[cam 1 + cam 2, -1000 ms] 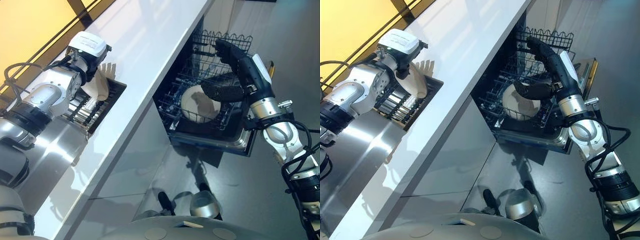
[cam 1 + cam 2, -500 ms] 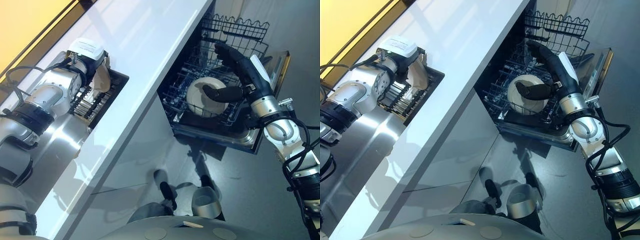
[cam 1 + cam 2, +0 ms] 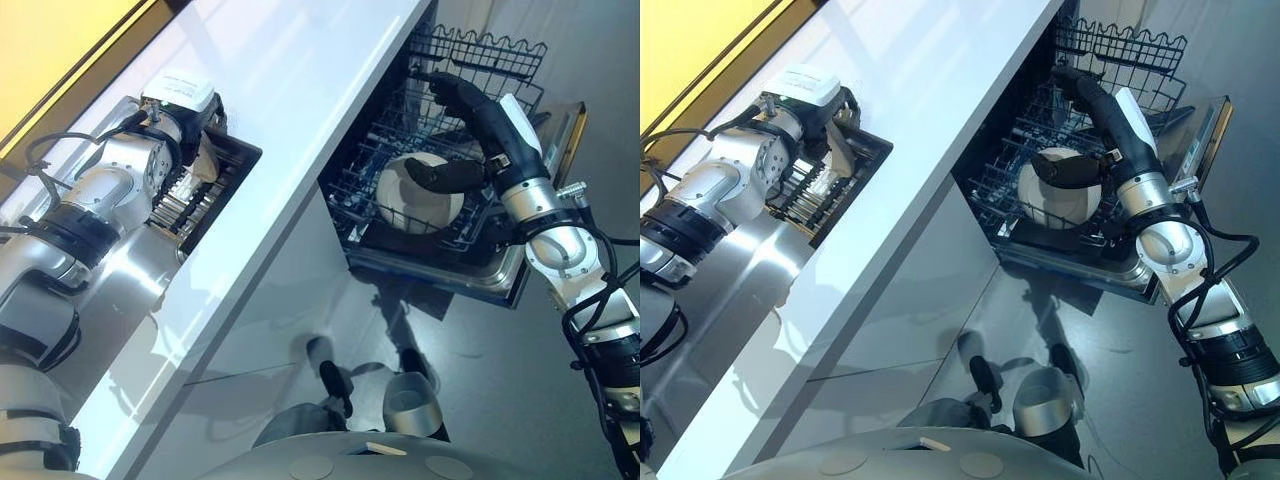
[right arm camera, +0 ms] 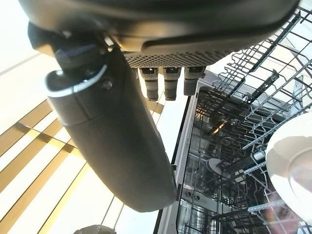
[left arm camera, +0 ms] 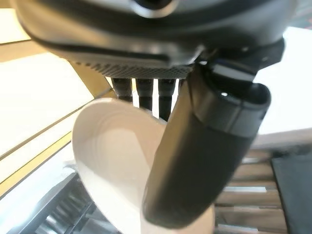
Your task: Pick up plates and place into dishwasher.
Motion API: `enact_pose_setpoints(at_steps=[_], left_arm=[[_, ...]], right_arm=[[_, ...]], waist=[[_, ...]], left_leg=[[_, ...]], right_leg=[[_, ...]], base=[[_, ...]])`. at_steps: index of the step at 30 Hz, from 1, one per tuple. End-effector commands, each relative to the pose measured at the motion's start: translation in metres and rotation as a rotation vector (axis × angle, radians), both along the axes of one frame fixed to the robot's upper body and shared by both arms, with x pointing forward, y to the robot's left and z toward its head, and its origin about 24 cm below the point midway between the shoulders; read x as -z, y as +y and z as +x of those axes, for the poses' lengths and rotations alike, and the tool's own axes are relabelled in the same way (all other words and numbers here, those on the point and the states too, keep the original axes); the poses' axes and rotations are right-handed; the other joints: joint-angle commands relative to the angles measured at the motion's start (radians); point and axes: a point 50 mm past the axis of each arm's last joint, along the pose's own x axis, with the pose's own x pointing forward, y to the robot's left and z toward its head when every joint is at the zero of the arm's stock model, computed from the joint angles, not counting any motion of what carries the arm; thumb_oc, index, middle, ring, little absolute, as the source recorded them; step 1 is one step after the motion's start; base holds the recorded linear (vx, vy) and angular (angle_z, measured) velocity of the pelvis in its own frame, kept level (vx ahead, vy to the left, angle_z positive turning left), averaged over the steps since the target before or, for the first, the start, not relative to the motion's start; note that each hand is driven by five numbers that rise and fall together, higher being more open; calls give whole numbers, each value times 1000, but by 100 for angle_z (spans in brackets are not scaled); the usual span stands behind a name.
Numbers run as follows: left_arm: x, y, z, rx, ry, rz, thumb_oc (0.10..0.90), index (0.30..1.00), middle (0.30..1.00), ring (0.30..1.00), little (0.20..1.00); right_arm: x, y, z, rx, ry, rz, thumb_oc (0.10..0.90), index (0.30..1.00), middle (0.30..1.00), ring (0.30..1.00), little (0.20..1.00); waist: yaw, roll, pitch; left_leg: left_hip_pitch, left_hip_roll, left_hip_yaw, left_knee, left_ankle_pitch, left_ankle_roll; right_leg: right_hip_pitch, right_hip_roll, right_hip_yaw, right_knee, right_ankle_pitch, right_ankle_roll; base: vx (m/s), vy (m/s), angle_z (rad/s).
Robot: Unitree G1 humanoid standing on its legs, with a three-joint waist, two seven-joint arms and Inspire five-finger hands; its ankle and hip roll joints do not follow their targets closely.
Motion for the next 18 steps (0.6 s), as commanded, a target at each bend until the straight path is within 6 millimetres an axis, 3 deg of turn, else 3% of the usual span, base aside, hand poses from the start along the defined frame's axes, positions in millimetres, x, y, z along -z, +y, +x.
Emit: enact_pose_setpoints(at_steps=[1,11,18], left_arm=[[-53,27,0,-136,-191,25,100,300,300,300,200],[-64,33,-7,-138,-248,86,100,300,300,300,200],[-71,36,-13,-116,-270,121,100,300,300,300,200]], right_arm=[[-58,19,-6,-93,-286,0,800,900,900,900,900],[-56,19,-9,-103,-298,26,800,900,900,900,900],[-59,20,-12,-105,-334,69,800,900,900,900,900]], waist=[[40,-39,-80],[65,-44,-103],[91,-64,-127]], left_leg=[[-3,-58,5,87,-132,-16],[5,-54,-6,80,-132,-19],[21,-47,-26,66,-131,-18]], right_leg=[[-137,-8,-13,64,92,30],[-110,-15,-44,59,76,32],[-77,-7,-74,50,60,35]], base=[[-57,-2,1],[-64,-17,6],[-86,-85,10]])
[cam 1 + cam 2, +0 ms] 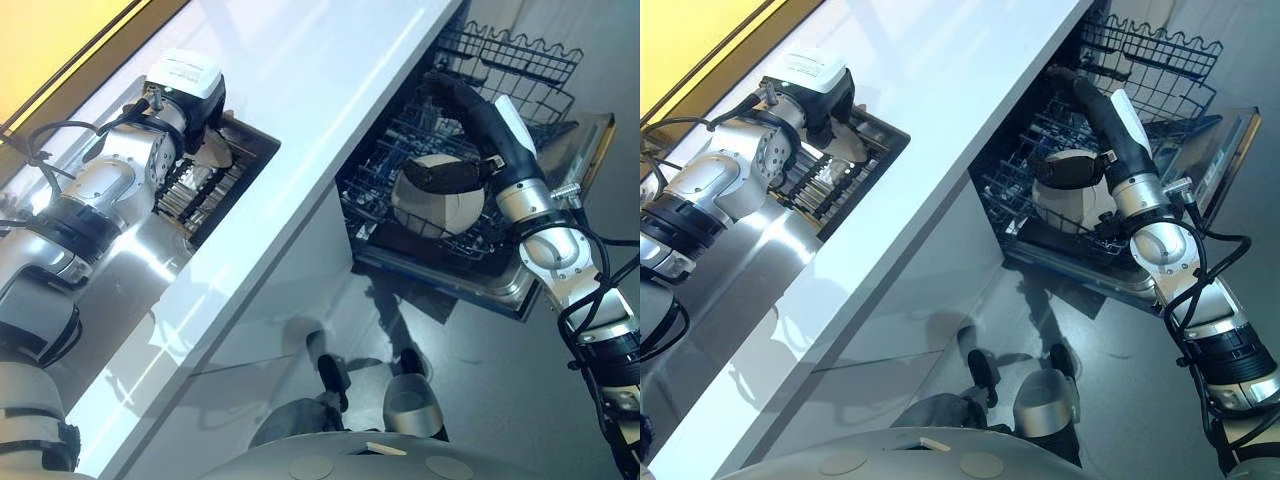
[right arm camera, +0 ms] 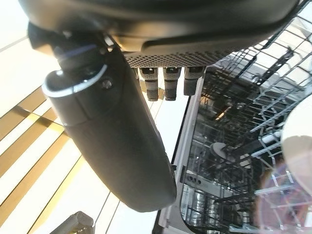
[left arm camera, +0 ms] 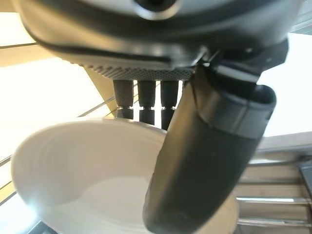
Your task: Pick up plates and place into dishwasher.
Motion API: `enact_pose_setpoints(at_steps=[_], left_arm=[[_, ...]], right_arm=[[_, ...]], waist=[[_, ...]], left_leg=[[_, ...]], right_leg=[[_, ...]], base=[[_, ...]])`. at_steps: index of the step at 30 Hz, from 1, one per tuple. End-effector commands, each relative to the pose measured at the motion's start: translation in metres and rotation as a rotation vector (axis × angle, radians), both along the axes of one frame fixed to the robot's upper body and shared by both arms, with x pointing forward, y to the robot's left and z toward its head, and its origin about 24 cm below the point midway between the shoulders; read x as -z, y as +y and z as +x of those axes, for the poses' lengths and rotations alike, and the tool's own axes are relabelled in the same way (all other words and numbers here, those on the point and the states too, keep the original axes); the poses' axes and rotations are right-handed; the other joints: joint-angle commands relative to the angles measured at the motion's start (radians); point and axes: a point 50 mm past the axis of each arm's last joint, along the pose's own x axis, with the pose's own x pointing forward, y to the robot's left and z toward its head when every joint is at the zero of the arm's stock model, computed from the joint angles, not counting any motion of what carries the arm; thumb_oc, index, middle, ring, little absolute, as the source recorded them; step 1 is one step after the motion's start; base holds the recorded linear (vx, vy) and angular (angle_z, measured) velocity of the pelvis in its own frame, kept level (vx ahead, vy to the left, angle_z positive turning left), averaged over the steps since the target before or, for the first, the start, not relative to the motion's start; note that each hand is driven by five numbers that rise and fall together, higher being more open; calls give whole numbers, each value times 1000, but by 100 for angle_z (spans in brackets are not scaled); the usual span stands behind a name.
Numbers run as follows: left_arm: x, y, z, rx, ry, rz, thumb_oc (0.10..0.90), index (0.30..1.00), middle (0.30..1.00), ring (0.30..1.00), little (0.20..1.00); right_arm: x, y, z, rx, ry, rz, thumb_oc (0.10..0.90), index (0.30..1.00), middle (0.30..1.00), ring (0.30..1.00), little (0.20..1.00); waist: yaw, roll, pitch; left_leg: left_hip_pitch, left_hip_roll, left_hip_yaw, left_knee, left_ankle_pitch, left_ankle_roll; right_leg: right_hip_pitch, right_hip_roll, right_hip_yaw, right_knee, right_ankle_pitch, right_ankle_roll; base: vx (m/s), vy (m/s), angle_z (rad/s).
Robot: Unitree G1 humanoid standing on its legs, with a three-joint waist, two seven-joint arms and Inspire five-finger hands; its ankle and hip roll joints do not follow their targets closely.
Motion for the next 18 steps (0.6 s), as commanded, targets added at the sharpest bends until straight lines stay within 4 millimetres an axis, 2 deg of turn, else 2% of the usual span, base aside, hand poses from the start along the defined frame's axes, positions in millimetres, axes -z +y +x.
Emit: enact_pose_setpoints(at_steps=[1,11,15,18], left_arm=[[-64,45,-12,-162,-221,96,100,300,300,300,200],[-83,35,-30,18,-337,99,100,300,300,300,200],[-91,33,-41,85,-410,25,100,300,300,300,200],[-89,41,-55,112,-453,-28,100,300,300,300,200]], right_arm=[[-60,16,-13,-114,-326,61,800,900,900,900,900],[-64,10,-24,-129,-397,152,800,900,900,900,900],[-62,7,-28,-125,-416,190,800,900,900,900,900],[-57,2,-33,-115,-411,219,800,900,900,900,900]], waist=[[45,-58,-140],[90,-87,-180],[112,-96,-195],[132,-103,-209]], left_leg=[[30,-46,7,63,-134,-22],[51,-24,-32,41,-121,-25],[53,-19,-48,30,-108,-26],[60,-17,-64,13,-100,-29]], right_leg=[[-97,-4,-14,66,57,35],[-45,28,-49,36,46,21],[-30,43,-63,16,57,12],[-15,52,-74,-4,62,10]], base=[[-113,-102,16],[-110,-137,13],[-89,-117,13],[-67,-102,13]])
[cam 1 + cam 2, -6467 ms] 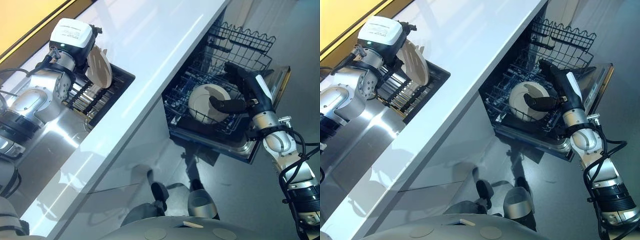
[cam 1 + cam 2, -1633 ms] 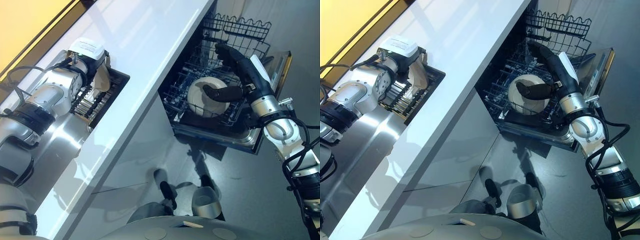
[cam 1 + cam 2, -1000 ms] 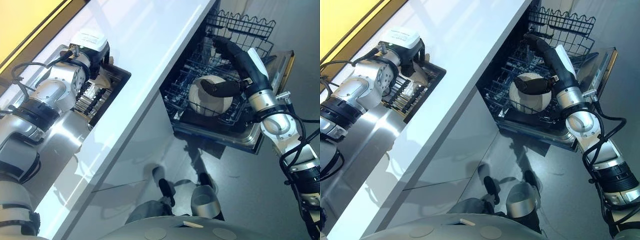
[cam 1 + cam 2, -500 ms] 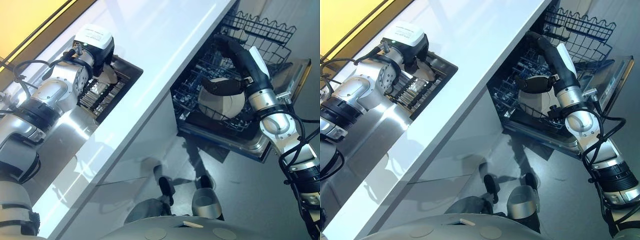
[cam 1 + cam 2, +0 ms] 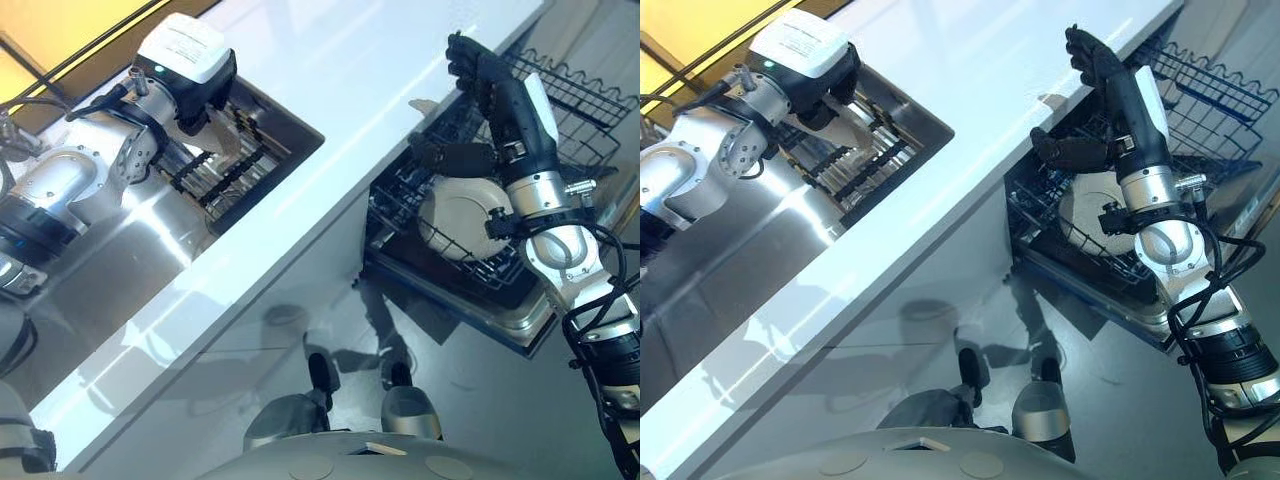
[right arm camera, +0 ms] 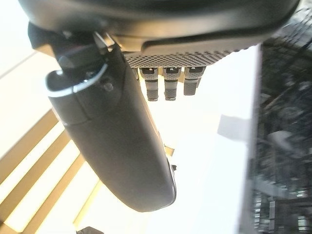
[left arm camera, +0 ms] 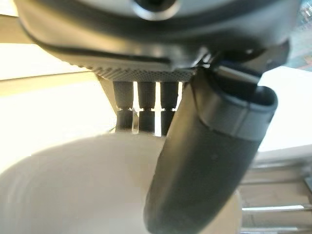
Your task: Pick up plates and place into dishwasher.
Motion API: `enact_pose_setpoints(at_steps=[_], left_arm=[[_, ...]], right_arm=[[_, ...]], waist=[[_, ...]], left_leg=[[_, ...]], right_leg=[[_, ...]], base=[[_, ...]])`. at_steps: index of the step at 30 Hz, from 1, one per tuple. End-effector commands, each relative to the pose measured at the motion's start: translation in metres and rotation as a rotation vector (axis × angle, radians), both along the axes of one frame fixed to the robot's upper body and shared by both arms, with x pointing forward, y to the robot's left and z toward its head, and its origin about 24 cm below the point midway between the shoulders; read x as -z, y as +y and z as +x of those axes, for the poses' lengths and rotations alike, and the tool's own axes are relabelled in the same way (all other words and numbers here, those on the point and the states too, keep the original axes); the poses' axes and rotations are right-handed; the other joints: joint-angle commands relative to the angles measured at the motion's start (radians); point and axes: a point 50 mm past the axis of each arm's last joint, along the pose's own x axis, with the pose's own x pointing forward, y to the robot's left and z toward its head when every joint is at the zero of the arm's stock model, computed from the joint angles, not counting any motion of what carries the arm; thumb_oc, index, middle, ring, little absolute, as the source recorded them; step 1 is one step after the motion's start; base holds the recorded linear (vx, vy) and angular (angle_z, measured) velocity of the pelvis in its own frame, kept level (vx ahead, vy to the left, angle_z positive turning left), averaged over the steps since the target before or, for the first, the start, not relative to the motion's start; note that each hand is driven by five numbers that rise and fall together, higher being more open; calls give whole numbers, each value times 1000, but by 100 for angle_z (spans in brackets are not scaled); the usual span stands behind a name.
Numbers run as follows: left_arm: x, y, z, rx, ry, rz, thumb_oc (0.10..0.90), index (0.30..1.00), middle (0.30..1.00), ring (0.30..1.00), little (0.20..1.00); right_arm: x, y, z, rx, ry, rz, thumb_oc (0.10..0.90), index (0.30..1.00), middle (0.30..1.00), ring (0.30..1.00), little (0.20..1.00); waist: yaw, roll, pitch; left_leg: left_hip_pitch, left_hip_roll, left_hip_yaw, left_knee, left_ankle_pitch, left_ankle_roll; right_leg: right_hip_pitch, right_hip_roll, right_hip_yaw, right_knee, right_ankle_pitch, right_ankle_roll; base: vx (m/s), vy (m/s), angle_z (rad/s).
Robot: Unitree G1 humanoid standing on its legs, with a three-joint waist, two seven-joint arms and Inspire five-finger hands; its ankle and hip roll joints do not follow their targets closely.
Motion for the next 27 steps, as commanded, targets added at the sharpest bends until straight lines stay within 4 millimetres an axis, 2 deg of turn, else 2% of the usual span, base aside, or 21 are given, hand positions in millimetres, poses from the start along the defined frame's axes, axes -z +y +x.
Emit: enact_pose_setpoints(at_steps=[1,5,10,18,23,27], left_arm=[[-51,41,-21,-105,-257,-54,100,300,300,300,200],[-49,54,-40,-75,-313,-98,100,300,300,300,200],[-60,59,-63,-1,-440,-206,100,300,300,300,200],[-64,25,-84,230,-521,-313,100,300,300,300,200],[-64,12,-91,324,-547,-370,100,300,300,300,200],[-62,7,-90,354,-532,-393,100,300,300,300,200]], right_arm=[[-38,5,-25,-90,-265,79,800,900,900,900,900],[-32,-3,-33,-84,-267,90,800,900,900,900,900],[-29,-5,-37,-119,-261,113,800,900,900,900,900],[-7,15,-36,-211,-162,128,800,900,900,900,900],[5,28,-38,-251,-121,123,800,900,900,900,900],[10,37,-37,-271,-109,117,800,900,900,900,900]], waist=[[26,-40,-211],[49,-46,-229],[73,-52,-244],[100,-60,-260],[106,-64,-270],[103,-63,-273]], left_leg=[[44,-26,12,13,-107,-32],[41,-25,-11,2,-100,-37],[31,-22,-30,1,-93,-45],[22,-24,-66,1,-84,-45],[23,-27,-76,1,-92,-45],[20,-30,-77,1,-90,-48]], right_leg=[[-92,36,5,45,58,17],[-82,44,-6,29,61,14],[-75,50,-27,12,68,13],[-66,50,-51,5,65,10],[-57,50,-53,-3,60,12],[-56,48,-52,-10,69,15]], base=[[-61,-67,10],[-77,-73,12],[-92,-54,11],[-53,-27,13],[-24,-27,5],[-44,-2,1]])
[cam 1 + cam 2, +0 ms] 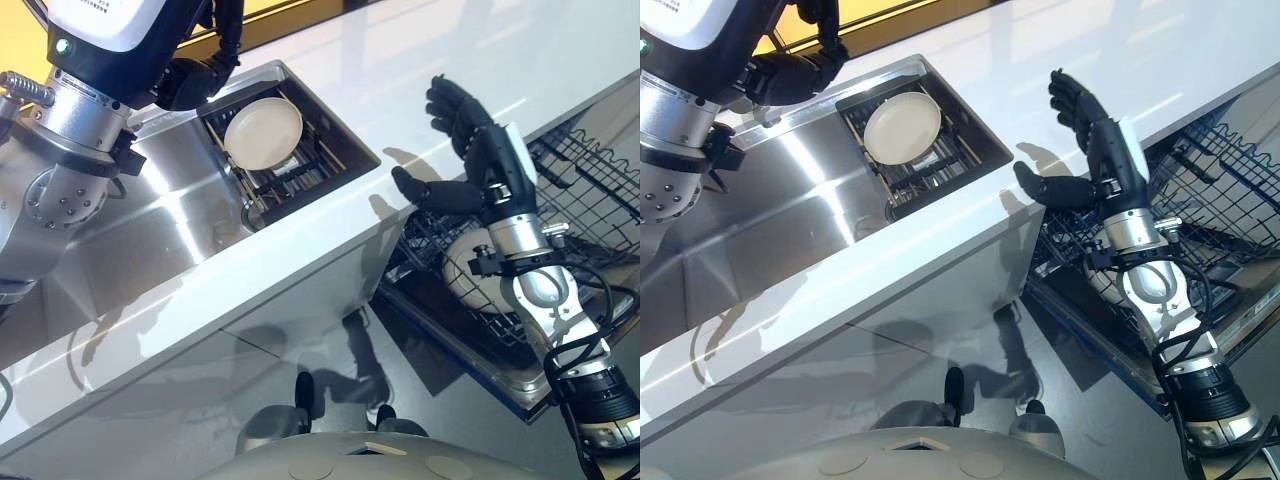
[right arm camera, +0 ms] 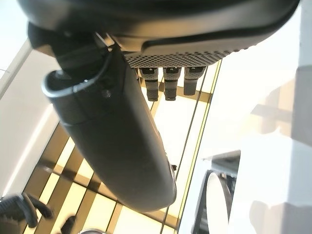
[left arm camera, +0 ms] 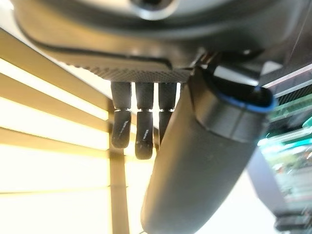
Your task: Pick up plates and place into dishwasher.
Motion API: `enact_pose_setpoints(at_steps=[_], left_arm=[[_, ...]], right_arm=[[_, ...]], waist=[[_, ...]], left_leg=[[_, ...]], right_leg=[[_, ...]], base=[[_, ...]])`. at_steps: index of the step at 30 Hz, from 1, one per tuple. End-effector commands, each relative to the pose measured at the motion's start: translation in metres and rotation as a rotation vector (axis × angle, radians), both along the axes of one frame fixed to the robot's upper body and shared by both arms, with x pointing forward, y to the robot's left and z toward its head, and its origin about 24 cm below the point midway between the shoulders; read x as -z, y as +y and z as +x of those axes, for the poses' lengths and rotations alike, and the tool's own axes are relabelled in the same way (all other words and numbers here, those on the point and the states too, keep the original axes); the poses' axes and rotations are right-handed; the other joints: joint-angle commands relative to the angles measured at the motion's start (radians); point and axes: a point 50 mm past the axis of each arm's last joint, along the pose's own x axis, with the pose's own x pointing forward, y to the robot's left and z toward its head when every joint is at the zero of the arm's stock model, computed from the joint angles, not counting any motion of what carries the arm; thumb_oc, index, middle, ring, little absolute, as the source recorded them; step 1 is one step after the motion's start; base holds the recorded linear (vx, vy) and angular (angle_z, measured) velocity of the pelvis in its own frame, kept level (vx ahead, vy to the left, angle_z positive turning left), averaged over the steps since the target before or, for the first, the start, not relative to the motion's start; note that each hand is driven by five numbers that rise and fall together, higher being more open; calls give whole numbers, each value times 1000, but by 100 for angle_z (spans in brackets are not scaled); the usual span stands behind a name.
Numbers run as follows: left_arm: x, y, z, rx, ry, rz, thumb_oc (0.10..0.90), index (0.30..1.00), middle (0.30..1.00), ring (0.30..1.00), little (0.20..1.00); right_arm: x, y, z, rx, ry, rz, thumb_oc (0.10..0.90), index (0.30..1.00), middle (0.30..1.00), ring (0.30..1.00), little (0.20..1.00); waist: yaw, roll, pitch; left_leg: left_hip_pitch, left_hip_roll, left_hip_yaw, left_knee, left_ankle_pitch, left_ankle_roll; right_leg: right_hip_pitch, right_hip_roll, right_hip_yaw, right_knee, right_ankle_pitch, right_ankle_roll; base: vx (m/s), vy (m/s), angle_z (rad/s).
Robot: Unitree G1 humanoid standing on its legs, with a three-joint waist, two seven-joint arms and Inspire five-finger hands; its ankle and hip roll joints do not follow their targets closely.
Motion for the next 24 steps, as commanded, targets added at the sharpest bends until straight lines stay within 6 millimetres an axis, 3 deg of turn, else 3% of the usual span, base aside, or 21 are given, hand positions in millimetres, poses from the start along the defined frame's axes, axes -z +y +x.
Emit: enact_pose_setpoints(at_steps=[1,6,7,8,9,11,15,20,24], left_arm=[[-23,26,1,-70,-119,-157,100,300,300,300,200],[-20,24,8,-86,-65,-136,100,300,300,300,200],[-19,24,9,-93,-56,-121,155,347,347,347,255],[-17,23,11,-107,-43,-96,451,601,601,601,551],[-16,22,13,-120,-23,-74,674,792,792,792,774],[-13,23,18,-165,41,-29,800,900,900,900,900],[9,42,44,-293,368,-136,800,900,900,900,900],[56,81,76,-403,596,-538,800,900,900,900,900],[105,78,94,-371,719,-864,800,900,900,900,900]], right_arm=[[-40,20,-16,-107,-238,-2,800,900,900,900,900],[-36,24,-15,-108,-227,-12,800,900,900,900,900],[-36,24,-15,-108,-223,-12,800,900,900,900,900],[-35,25,-14,-110,-218,-12,800,900,900,900,900],[-35,25,-14,-109,-215,-12,800,900,900,900,900],[-33,24,-14,-108,-202,-10,800,900,900,900,900],[-28,29,-11,-114,-181,-11,800,900,900,900,900],[-30,44,-1,-113,-179,-12,800,900,900,900,900],[-29,58,5,-112,-174,-10,800,900,900,900,900]], waist=[[-6,-1,-146],[-9,2,-150],[-10,3,-150],[-12,4,-149],[-14,4,-147],[-18,6,-148],[-26,13,-145],[-32,18,-137],[-38,15,-132]], left_leg=[[39,-28,10,1,-97,-30],[40,-31,13,1,-106,-32],[40,-31,14,1,-106,-31],[40,-32,15,1,-106,-31],[36,-32,17,1,-96,-30],[41,-34,17,1,-106,-30],[41,-37,24,1,-104,-26],[44,-41,31,1,-101,-19],[46,-41,32,1,-99,-15]], right_leg=[[-110,32,-18,53,77,21],[-105,30,-19,43,76,25],[-105,30,-19,41,76,25],[-105,30,-19,41,78,25],[-109,29,-20,43,88,25],[-105,29,-17,41,82,28],[-106,27,-12,38,88,29],[-107,28,-9,38,91,27],[-109,28,-8,48,88,23]], base=[[-39,6,-3],[0,0,0],[0,0,0],[-39,20,1],[0,0,0],[21,7,0],[0,0,0],[-16,14,-3],[-5,5,-1]])
